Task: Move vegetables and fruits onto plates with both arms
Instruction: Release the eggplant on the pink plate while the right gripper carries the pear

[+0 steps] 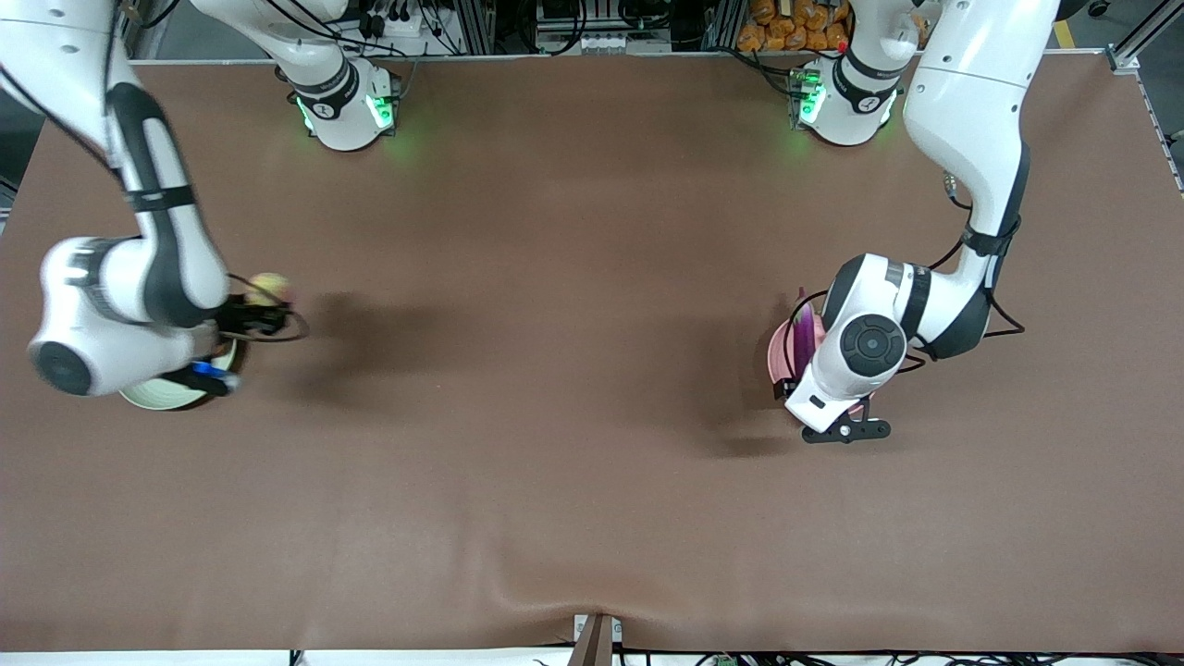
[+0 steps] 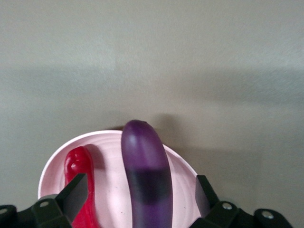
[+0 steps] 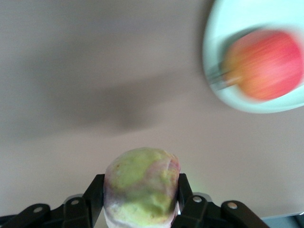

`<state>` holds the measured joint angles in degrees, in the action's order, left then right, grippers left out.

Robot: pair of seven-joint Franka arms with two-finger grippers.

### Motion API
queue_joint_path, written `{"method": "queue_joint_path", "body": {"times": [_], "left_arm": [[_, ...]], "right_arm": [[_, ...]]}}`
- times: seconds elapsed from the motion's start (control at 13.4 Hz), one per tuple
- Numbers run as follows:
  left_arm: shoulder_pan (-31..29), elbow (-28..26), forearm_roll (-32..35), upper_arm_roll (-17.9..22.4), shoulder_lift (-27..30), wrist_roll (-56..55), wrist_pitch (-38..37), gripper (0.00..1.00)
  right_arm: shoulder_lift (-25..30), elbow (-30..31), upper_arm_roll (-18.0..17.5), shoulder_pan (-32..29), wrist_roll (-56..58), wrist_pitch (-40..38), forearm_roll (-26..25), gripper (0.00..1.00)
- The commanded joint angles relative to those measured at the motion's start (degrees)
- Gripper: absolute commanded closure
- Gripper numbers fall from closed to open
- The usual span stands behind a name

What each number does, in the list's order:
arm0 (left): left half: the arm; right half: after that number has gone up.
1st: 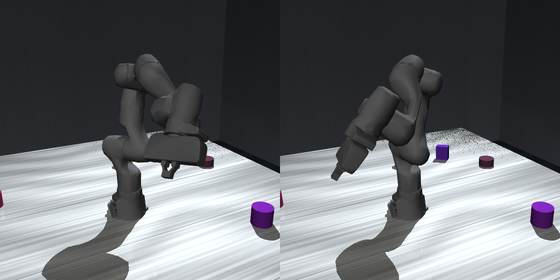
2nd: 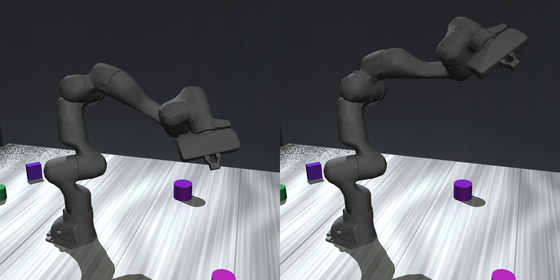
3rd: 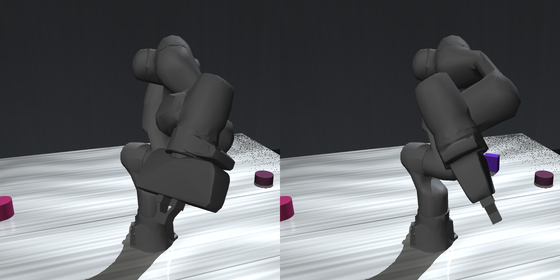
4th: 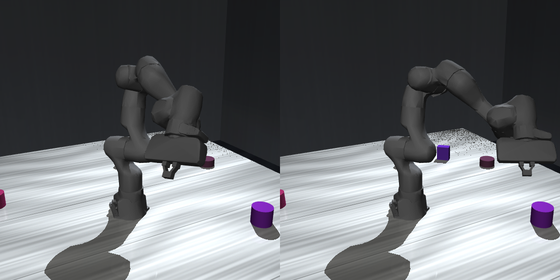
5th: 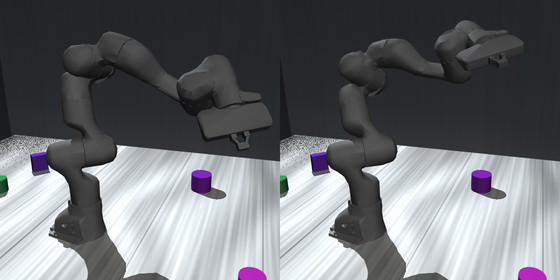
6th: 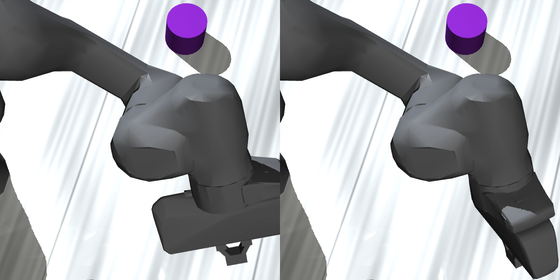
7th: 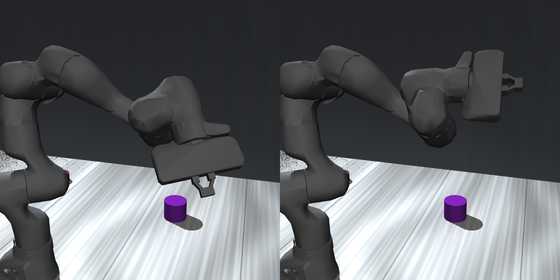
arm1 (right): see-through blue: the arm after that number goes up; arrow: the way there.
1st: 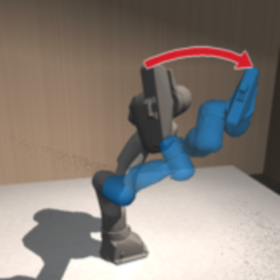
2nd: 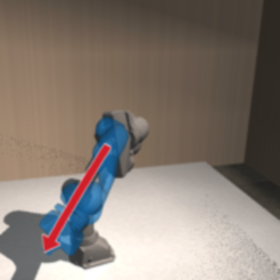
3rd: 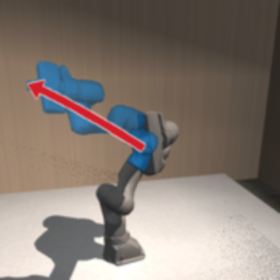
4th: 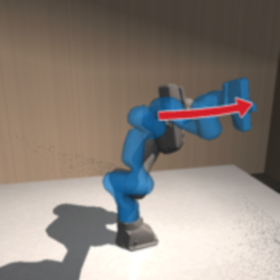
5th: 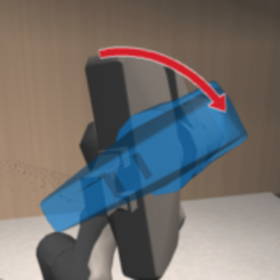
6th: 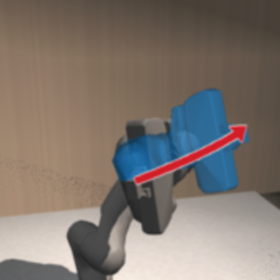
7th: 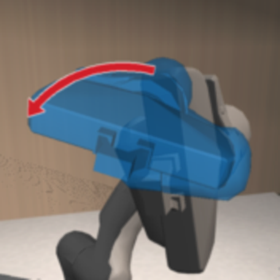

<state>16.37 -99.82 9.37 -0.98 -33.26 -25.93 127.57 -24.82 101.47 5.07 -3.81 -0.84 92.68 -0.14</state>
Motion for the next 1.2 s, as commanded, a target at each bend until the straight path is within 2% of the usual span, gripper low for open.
{"method": "queue_joint_path", "body": {"times": [0.0,0.22,0.52,0.6,0.67,0.75,0.82,0.97,1.12], "left_arm": [[-0.5,-0.6,1.3,-0.5,4.9,-0.1,-2.7,0.0],[-1.9,-0.6,1.3,-0.7,10.0,3.2,-8.0,0.0],[-6.9,-0.6,0.5,-0.8,17.9,14.4,-16.2,0.0],[-8.5,-0.6,0.5,-0.9,20.1,17.5,-18.5,0.0],[-9.9,-0.6,0.4,-0.9,22.5,20.5,-20.8,0.0],[-10.4,-0.6,-0.1,-0.9,25.1,22.7,-23.7,0.0],[-10.5,-0.6,-1.4,-0.6,27.4,23.3,-25.9,0.0],[-11.9,-0.6,-3.7,-0.7,31.5,23.3,-28.8,0.0],[-11.9,-0.6,-4.0,-0.9,34.7,23.3,-31.7,0.0]], "right_arm": [[-1.8,-4.5,2.0,-0.8,13.0,-0.8,-7.0,1.0],[-5.4,-9.1,5.4,-2.1,24.3,1.8,-12.4,1.0],[-10.6,-9.3,5.7,-8.0,34.2,11.8,-12.0,1.0],[-11.2,-9.3,5.7,-8.0,34.4,11.8,-11.3,0.88],[-11.3,-9.2,5.7,-7.5,34.2,11.7,-10.9,0.62],[-11.6,-9.3,5.7,-7.5,34.2,11.6,-9.9,0.23],[-11.8,-9.4,5.7,-7.6,34.3,11.6,-8.5,0.0],[-11.7,-10.1,5.7,-7.4,34.3,10.4,-7.9,0.0],[-11.7,-13.0,5.5,-7.0,34.2,5.2,-7.9,0.0]]}}
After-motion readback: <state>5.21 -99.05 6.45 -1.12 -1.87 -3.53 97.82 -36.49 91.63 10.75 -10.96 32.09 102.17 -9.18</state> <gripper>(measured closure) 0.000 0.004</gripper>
